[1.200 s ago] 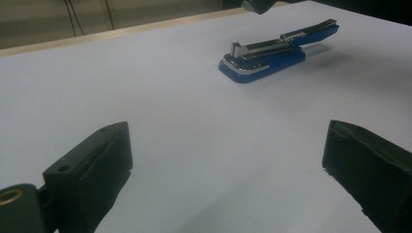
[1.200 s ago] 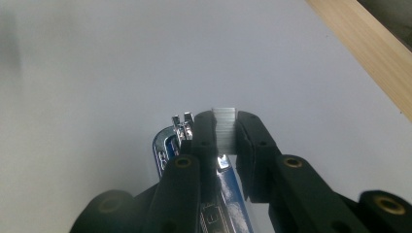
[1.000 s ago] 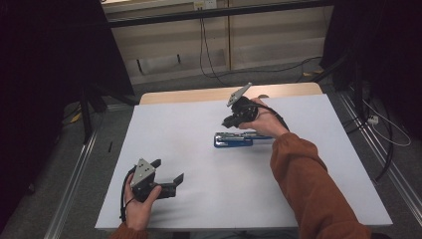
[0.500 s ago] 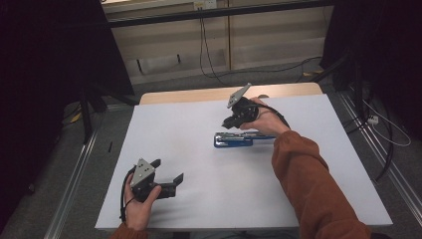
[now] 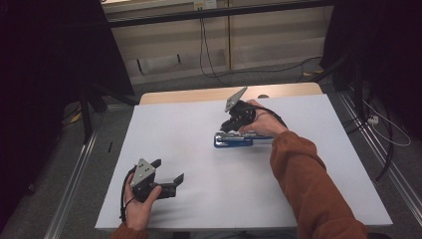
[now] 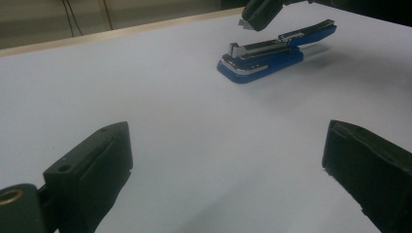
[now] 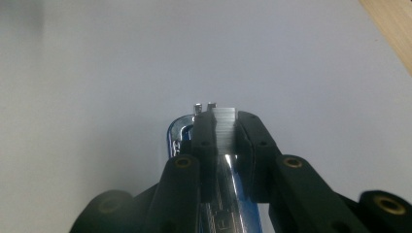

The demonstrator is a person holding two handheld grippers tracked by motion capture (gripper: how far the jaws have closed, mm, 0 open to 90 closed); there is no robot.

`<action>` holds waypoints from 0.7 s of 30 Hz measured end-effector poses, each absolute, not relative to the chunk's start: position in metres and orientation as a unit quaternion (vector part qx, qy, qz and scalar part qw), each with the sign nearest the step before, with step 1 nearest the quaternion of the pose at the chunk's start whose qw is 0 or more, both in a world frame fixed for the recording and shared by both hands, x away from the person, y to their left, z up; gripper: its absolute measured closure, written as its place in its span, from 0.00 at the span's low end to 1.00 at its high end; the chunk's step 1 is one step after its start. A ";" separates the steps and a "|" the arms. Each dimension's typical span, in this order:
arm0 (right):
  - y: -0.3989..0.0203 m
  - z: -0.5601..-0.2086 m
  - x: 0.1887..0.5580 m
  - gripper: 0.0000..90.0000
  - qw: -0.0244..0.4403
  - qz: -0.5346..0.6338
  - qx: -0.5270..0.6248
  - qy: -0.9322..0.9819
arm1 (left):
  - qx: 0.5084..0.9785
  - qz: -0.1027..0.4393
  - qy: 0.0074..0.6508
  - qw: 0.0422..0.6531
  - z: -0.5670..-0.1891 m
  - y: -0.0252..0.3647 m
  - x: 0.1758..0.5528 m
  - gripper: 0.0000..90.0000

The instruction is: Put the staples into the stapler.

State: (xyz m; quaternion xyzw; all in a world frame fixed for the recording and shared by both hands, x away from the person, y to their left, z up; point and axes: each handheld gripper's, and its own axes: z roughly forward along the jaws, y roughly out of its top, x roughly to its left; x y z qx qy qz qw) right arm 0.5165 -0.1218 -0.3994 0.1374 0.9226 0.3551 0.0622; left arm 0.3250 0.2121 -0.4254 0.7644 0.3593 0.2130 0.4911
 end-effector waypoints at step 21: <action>-0.117 -0.408 0.516 0.88 0.062 0.347 0.103 0.930 | 0.765 0.214 0.358 0.490 -0.425 0.212 0.325 0.05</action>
